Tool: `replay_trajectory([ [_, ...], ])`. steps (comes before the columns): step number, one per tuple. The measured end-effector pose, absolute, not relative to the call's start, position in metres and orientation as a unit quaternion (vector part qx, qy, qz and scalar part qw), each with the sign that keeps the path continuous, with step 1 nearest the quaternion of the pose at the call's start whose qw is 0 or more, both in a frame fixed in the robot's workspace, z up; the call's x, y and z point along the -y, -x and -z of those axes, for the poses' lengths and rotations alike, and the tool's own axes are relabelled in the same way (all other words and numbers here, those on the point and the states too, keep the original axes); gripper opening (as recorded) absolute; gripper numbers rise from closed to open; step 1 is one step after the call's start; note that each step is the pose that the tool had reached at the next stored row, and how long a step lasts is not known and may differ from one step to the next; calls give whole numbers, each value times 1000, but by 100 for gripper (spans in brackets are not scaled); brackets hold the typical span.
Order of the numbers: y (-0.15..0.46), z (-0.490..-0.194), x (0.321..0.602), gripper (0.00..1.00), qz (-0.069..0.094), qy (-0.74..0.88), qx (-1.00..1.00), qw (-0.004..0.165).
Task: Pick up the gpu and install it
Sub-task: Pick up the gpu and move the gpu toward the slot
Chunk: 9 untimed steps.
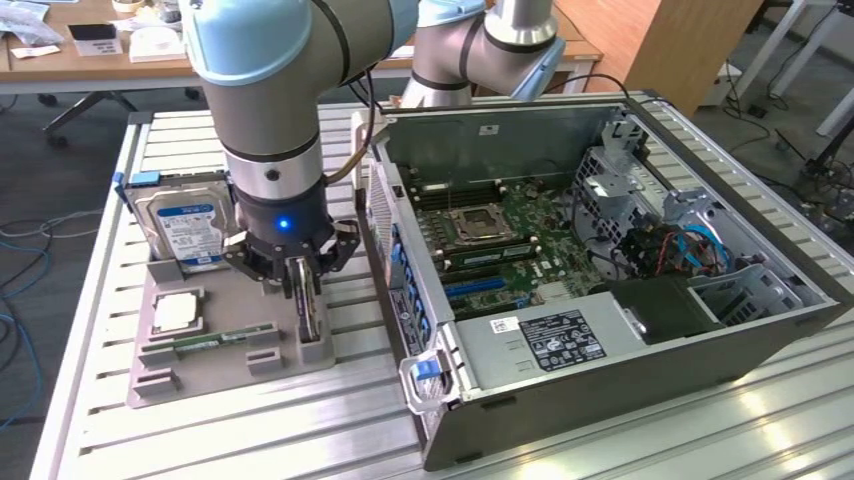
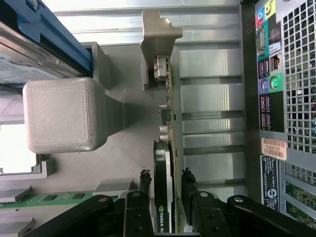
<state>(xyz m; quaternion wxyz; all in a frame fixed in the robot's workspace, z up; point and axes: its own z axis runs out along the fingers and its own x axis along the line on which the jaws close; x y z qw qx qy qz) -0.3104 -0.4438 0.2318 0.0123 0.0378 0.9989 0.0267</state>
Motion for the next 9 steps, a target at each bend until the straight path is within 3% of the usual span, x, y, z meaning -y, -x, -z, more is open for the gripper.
replay_trajectory([
  [9, 311, -232, 443, 39, -27, -38, -999, 12],
])
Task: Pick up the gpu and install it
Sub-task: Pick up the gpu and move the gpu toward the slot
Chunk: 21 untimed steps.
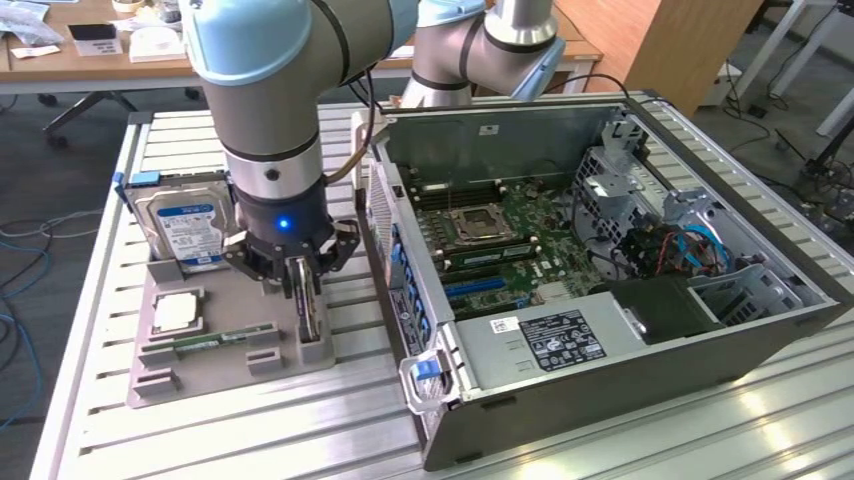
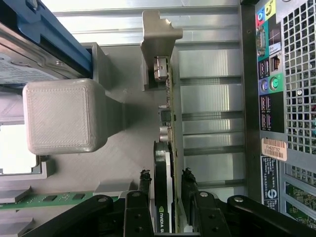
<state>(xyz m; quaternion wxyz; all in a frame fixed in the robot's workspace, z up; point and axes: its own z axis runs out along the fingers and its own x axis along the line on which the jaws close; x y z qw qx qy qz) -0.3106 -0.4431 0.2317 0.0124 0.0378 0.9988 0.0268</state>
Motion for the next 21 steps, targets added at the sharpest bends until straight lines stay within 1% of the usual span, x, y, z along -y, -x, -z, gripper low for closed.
replay_trajectory([
  [12, 311, -232, 441, 39, -27, -38, -999, 12],
  [13, 311, -232, 441, 37, -27, -38, -999, 12],
  [15, 311, -232, 442, 37, -27, -38, -999, 12],
  [17, 311, -232, 441, 27, -27, -38, -999, 12],
  [21, 311, -232, 442, 27, -27, -38, -999, 12],
])
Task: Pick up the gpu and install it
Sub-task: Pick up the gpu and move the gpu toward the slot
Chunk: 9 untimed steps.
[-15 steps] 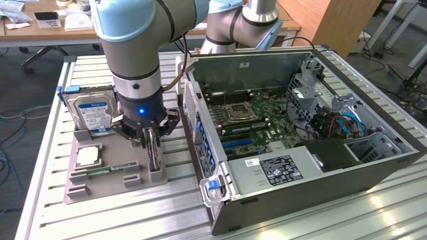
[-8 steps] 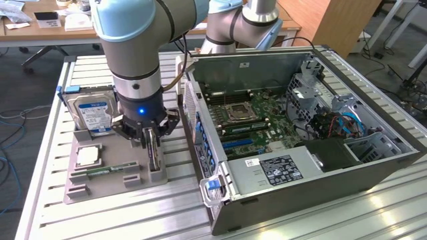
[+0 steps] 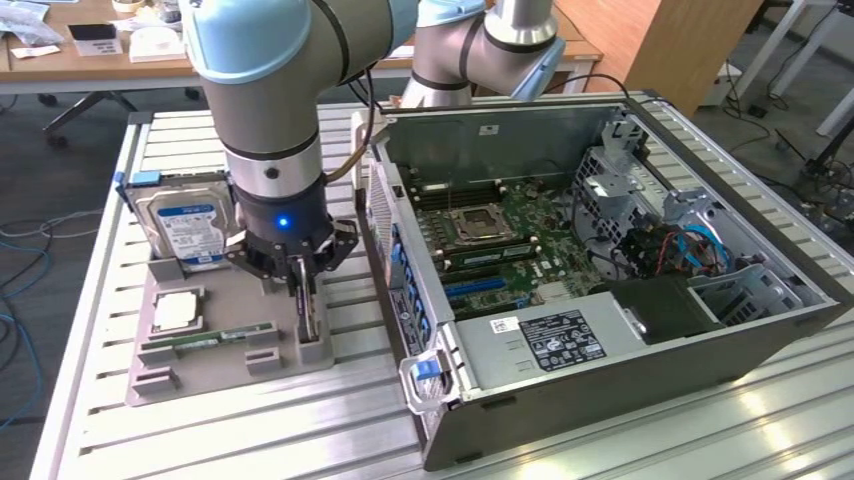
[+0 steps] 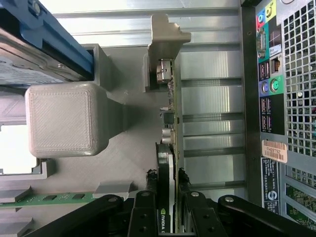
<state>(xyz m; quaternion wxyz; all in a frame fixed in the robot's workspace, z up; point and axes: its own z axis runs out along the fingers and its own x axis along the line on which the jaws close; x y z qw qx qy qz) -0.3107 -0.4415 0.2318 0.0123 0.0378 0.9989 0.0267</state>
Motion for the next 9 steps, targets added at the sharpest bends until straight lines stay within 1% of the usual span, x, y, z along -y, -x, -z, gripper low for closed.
replay_trajectory([
  [9, 310, -232, 441, 27, -27, -28, -999, 12],
])
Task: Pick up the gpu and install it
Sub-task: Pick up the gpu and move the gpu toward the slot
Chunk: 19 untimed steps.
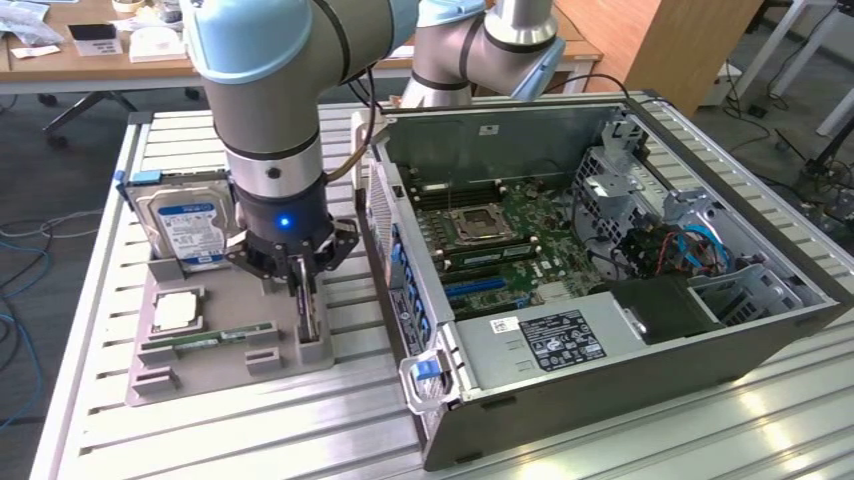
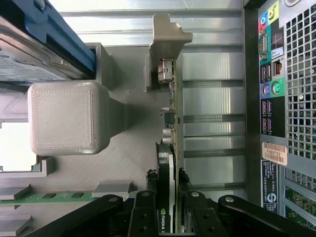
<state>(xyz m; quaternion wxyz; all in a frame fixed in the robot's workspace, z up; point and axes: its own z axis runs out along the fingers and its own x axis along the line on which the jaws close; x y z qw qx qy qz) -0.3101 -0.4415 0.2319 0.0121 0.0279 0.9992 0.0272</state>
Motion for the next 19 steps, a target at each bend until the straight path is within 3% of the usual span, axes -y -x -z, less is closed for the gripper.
replay_trajectory([
  [19, 310, -267, 441, 27, -27, -28, -999, 12],
])
